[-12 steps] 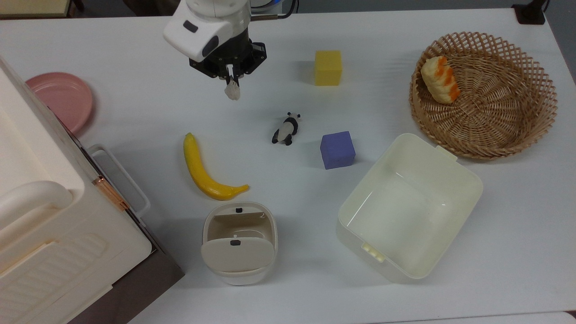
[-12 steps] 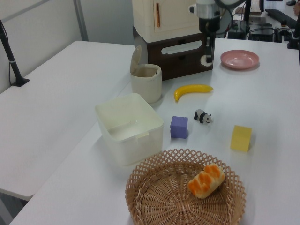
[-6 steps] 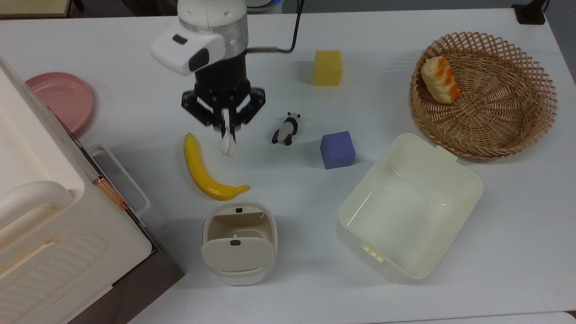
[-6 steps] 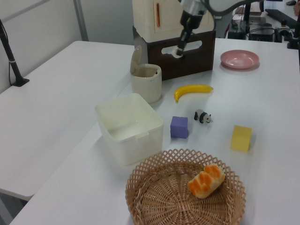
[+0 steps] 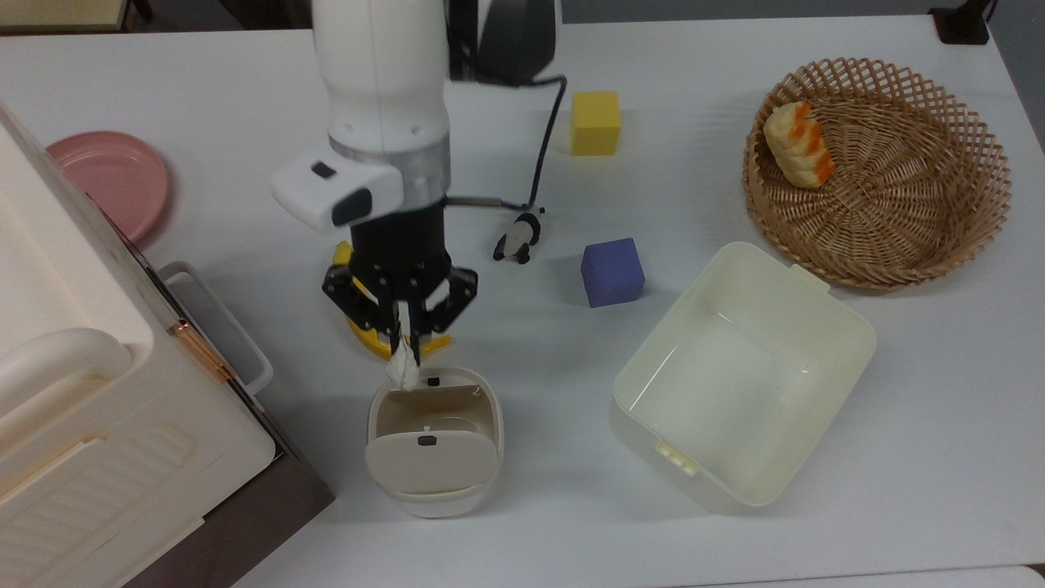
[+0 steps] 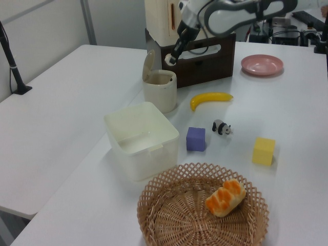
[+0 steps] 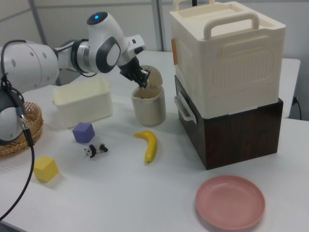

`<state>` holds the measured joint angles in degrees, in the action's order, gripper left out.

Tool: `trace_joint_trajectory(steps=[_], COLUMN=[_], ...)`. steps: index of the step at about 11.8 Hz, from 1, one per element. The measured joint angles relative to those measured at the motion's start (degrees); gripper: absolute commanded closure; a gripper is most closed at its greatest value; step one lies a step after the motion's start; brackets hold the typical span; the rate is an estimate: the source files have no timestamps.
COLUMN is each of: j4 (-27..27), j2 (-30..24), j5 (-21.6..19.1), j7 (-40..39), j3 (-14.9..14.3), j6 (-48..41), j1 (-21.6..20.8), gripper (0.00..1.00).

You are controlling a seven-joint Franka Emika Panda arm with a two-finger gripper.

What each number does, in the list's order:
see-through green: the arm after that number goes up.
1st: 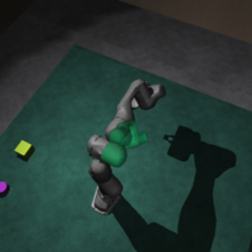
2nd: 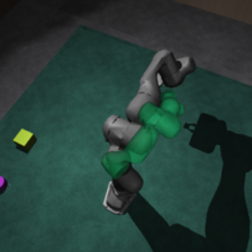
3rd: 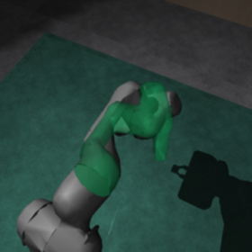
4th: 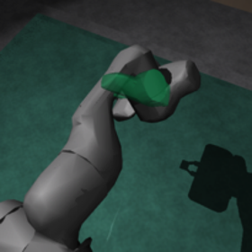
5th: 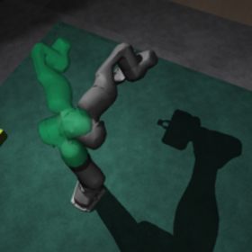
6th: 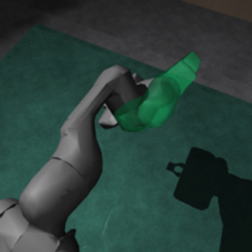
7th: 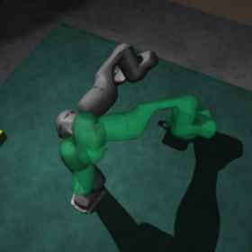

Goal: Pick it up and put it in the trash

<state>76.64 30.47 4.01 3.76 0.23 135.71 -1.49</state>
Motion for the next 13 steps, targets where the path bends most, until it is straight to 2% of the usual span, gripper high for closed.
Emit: trace_joint_trajectory(steps=[1, 2, 6, 8, 9, 13], j4=[-0.6, -1.2, -2.2, -2.0, -1.7, 2.2], j2=[1.3, 2.7, 3.7, 1.9, 0.8, -9.7], j5=[1.2, 3.2, 4.8, 4.8, 4.8, 4.8], j7=[1.5, 3.9, 5.8, 7.9, 8.8, 10.5], j3=[0.0, 0.0, 0.0, 0.0, 0.1, 1.1], j6=[1.2, 3.0, 3.6, 2.2, 0.0, -19.7], j1=[-0.4, -1.0, -1.4, -1.4, -1.5, -1.5], gripper=[0.19, 0.0, 0.0, 0.0, 0.0, 0.0])
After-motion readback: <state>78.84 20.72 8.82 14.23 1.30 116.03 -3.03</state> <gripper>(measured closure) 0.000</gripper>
